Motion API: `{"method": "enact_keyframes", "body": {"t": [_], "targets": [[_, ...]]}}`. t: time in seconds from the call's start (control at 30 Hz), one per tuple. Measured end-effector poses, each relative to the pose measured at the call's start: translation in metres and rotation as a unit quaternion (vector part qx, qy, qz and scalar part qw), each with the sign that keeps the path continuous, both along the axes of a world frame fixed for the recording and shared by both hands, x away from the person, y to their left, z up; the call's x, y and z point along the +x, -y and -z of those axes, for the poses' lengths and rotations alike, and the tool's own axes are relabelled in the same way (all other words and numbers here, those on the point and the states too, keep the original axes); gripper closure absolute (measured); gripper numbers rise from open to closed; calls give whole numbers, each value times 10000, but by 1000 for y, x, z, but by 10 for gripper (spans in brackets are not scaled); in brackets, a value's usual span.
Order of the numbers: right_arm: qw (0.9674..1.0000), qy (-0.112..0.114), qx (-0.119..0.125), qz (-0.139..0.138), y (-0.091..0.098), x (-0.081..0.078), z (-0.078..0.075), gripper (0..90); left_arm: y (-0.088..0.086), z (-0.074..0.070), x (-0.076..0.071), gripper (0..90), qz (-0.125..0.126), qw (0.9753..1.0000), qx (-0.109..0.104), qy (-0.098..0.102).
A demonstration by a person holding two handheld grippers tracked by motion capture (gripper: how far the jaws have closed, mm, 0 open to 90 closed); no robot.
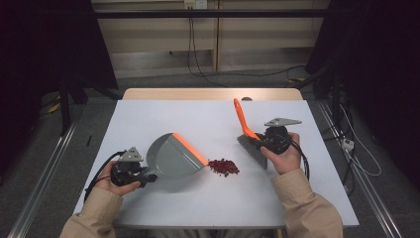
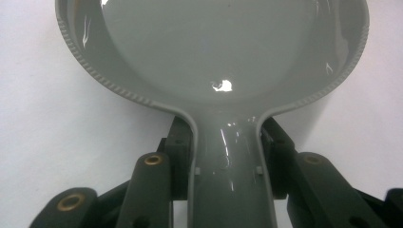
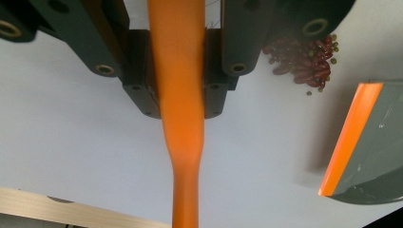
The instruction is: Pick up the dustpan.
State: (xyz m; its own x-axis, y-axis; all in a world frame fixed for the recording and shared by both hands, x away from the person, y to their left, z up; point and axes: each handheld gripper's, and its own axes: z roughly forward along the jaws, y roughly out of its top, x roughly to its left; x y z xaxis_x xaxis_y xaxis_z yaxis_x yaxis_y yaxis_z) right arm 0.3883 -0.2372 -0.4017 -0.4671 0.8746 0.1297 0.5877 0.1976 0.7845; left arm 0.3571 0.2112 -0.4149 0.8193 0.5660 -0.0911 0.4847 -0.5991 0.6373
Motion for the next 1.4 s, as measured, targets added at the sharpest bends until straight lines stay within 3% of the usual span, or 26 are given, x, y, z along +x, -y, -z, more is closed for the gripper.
{"method": "enact_keyframes", "body": {"t": [0.53, 0.87, 1.4], "targets": [[10000, -25, -33, -1, -2, 0, 2, 713, 5, 2, -9, 639, 402, 9990, 177, -91], [9999, -45, -100, -52, -11, 1, 4, 713, 9, 4, -13, 639, 672, 9971, 302, -174], [9993, -44, -355, -99, -21, -1, 14, 712, 19, 11, -15, 639, 765, 9963, 299, -238]]}}
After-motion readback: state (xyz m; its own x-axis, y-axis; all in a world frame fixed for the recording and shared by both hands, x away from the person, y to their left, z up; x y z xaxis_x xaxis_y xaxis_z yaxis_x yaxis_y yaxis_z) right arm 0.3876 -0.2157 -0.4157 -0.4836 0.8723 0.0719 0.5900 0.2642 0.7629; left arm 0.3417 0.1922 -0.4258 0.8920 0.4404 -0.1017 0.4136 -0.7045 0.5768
